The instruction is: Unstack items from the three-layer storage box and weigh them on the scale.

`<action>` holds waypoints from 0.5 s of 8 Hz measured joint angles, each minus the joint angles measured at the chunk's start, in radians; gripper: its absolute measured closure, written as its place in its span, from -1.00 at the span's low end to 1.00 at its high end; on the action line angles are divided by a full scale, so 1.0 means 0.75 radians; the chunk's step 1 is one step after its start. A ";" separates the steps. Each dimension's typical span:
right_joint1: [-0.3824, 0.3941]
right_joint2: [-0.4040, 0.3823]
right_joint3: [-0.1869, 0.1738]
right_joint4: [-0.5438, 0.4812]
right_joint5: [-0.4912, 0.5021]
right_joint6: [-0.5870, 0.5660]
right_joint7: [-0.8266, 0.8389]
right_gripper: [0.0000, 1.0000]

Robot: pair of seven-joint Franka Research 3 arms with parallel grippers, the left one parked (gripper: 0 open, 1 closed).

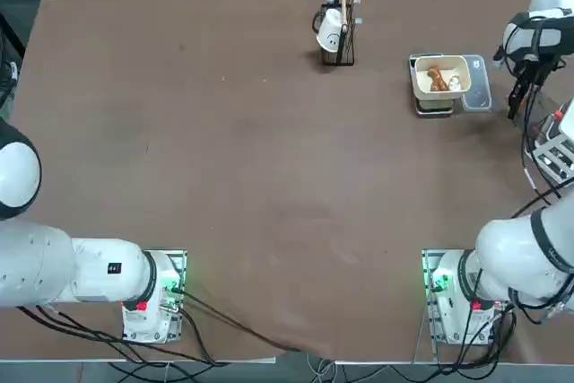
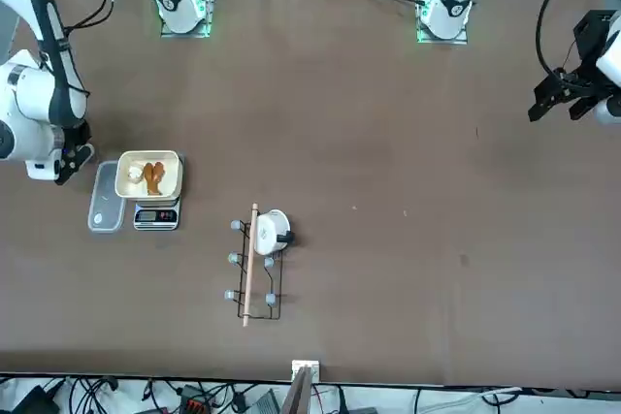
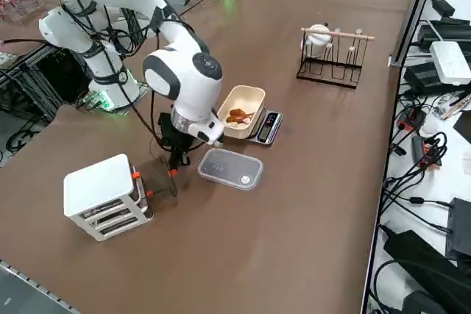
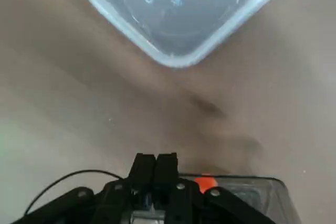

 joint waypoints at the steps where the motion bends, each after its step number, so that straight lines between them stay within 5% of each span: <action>1: -0.012 -0.004 -0.001 -0.003 -0.012 0.000 0.000 0.96; 4: -0.047 -0.008 -0.001 -0.010 -0.031 -0.001 -0.001 0.96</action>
